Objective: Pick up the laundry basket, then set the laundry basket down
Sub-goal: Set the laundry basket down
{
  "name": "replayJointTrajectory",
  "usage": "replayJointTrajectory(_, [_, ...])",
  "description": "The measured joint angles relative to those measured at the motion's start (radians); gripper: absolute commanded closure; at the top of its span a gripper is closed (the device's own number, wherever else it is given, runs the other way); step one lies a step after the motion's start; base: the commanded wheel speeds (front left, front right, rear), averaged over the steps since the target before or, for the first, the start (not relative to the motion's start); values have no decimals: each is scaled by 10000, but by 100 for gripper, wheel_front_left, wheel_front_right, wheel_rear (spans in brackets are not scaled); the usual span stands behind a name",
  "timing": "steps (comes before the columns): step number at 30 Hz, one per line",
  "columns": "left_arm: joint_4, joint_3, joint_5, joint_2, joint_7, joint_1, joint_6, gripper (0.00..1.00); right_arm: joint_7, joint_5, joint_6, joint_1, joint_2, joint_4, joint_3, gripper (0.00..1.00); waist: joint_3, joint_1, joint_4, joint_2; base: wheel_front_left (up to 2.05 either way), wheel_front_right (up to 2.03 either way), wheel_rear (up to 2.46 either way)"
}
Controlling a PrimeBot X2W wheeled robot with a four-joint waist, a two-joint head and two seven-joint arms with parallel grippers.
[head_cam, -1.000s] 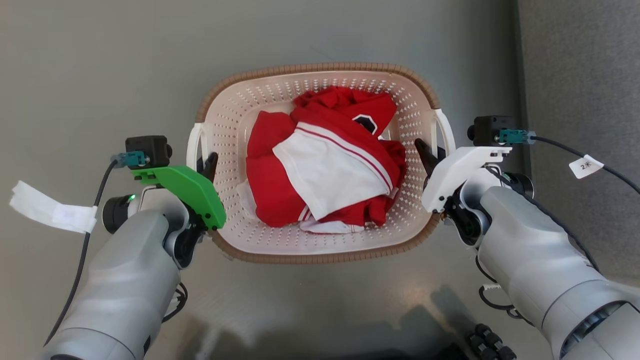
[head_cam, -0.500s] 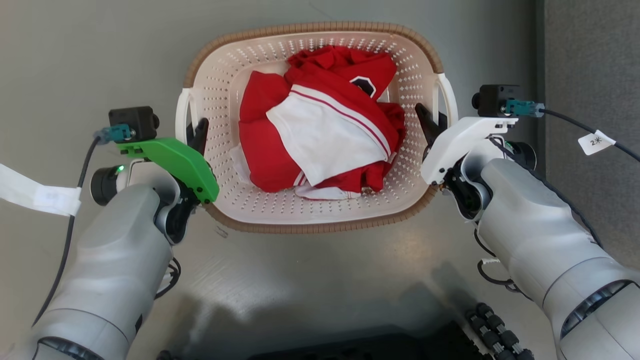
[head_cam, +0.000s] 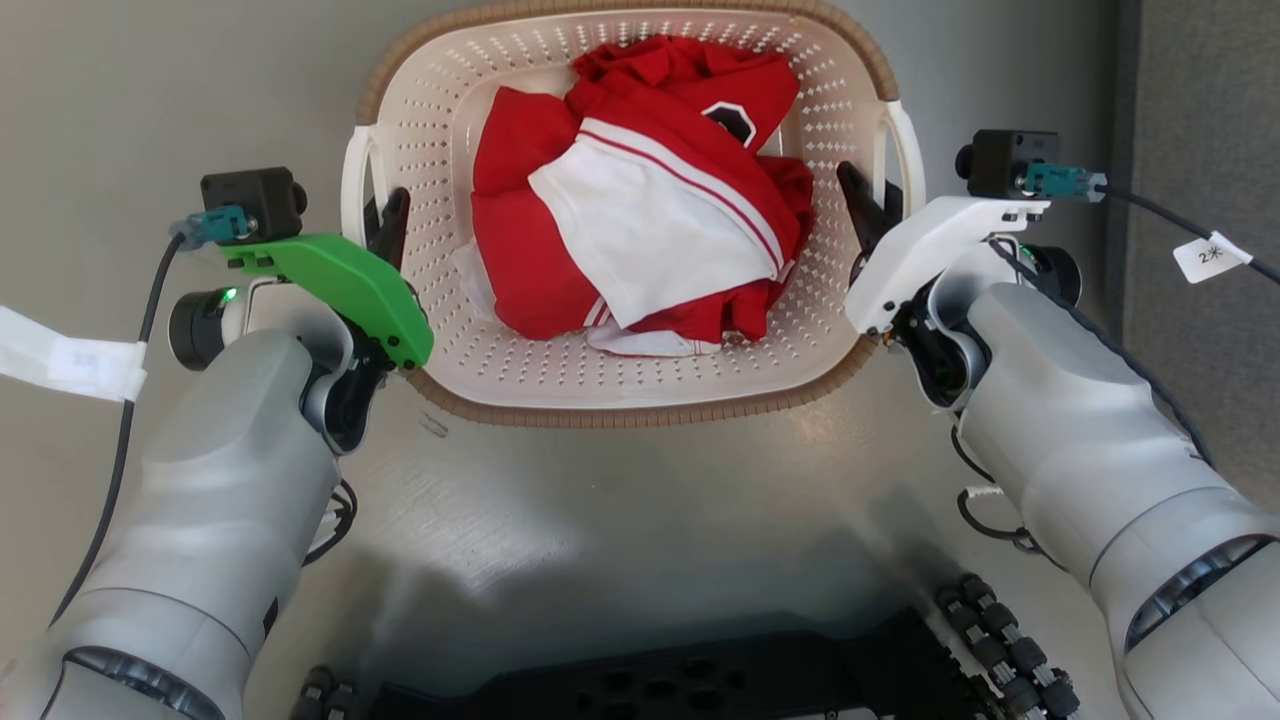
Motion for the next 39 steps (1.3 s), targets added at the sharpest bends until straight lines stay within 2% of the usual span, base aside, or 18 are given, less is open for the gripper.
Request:
replayJointTrajectory(23, [-50,-280,-203,8,-209,-105,0,100,-165,-17,-8,-128,12,217,-86,100,347,-1,60,0,0,0,0])
replayJointTrajectory(24, [-48,-301,-209,8,-222,-105,0,100,-167,-21,-86,-138,19,217,-107,86,349,-1,59,0,0,0,0])
replayJointTrajectory(25, [-31,-318,-236,2,-236,-106,0,100,-169,-19,-92,-147,29,228,-134,59,348,-1,58,0,0,0,0])
replayJointTrajectory(26, [-21,-360,-276,-6,-217,-107,0,56,-171,-15,-90,-155,40,267,-142,4,345,-1,57,0,0,0,0])
replayJointTrajectory(27, [-12,-422,-282,-10,-107,-106,2,0,-171,-8,-90,-154,46,328,-142,0,339,-1,56,0,0,0,0])
replayJointTrajectory(39, [21,-589,-631,-29,194,-105,0,0,-171,105,-257,-143,27,589,-148,0,163,-1,78,0,0,0,0])
